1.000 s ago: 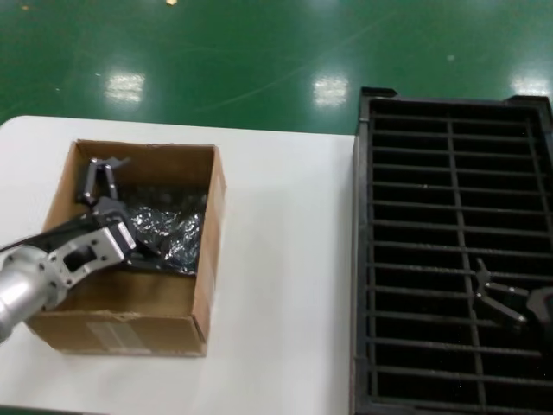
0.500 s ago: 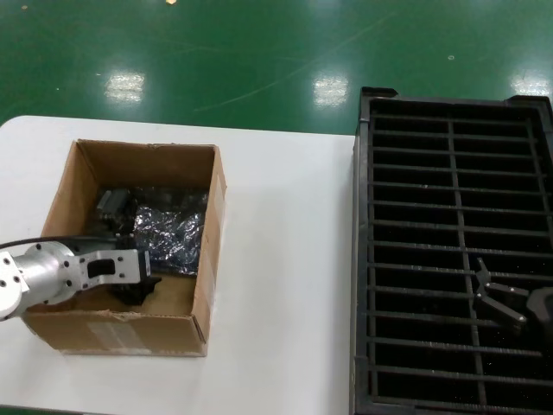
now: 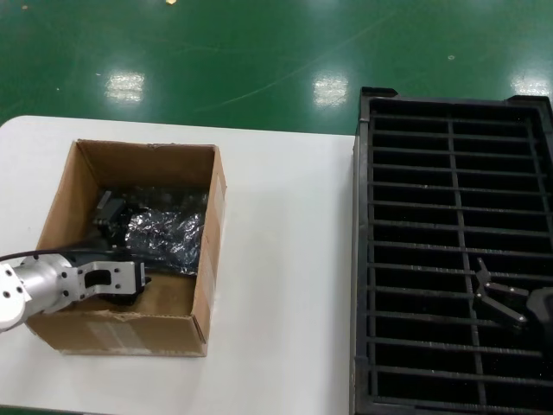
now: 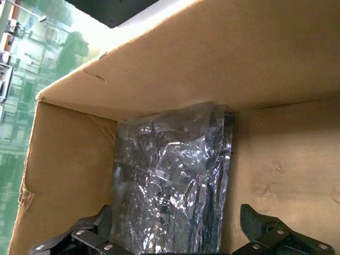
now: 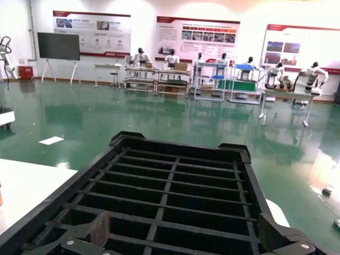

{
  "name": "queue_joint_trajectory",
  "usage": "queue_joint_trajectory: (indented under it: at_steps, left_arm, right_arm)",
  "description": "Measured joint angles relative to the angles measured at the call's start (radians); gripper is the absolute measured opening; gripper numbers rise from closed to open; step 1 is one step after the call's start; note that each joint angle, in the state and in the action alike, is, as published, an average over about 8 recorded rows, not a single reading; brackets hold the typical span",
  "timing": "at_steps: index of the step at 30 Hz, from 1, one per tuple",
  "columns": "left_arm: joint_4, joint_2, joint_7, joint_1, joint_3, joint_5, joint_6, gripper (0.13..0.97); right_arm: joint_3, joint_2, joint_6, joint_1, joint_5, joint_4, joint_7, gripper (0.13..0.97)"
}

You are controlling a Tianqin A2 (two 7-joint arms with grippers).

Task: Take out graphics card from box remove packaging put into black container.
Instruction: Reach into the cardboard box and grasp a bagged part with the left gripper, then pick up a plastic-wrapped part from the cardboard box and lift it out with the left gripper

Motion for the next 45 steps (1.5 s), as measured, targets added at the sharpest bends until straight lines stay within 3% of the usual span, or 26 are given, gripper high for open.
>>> queue_joint_trajectory:
  at_steps: [6,15,23,34,41,45]
  left_arm:
    - [0.001,-0.003,0.023,0.013,-0.007,-0.009,-0.026,0.842]
    - [0.013,0.002,0.054,0.026,-0.016,-0.028,-0.05,0.68]
    - [0.03,0.017,0.098,0.034,-0.03,-0.058,-0.074,0.463]
    - [0.066,0.033,0.166,0.035,-0.055,-0.101,-0.109,0.276]
    - [0.022,0.019,0.167,0.062,-0.066,-0.106,-0.13,0.181]
    - [-0.033,-0.001,0.138,0.089,-0.069,-0.087,-0.146,0.181]
  right_arm:
    - [0.0,0.0,0.0,0.0,0.0,0.0,0.0,0.966]
    - [0.0,0.0,0.0,0.0,0.0,0.0,0.0,0.966]
    - [0.0,0.0,0.0,0.0,0.0,0.0,0.0,0.966]
    - [0.0,0.0,0.0,0.0,0.0,0.0,0.0,0.966]
    - [0.0,0.0,0.0,0.0,0.0,0.0,0.0,0.966]
    - [0.0,0.0,0.0,0.0,0.0,0.0,0.0,0.966]
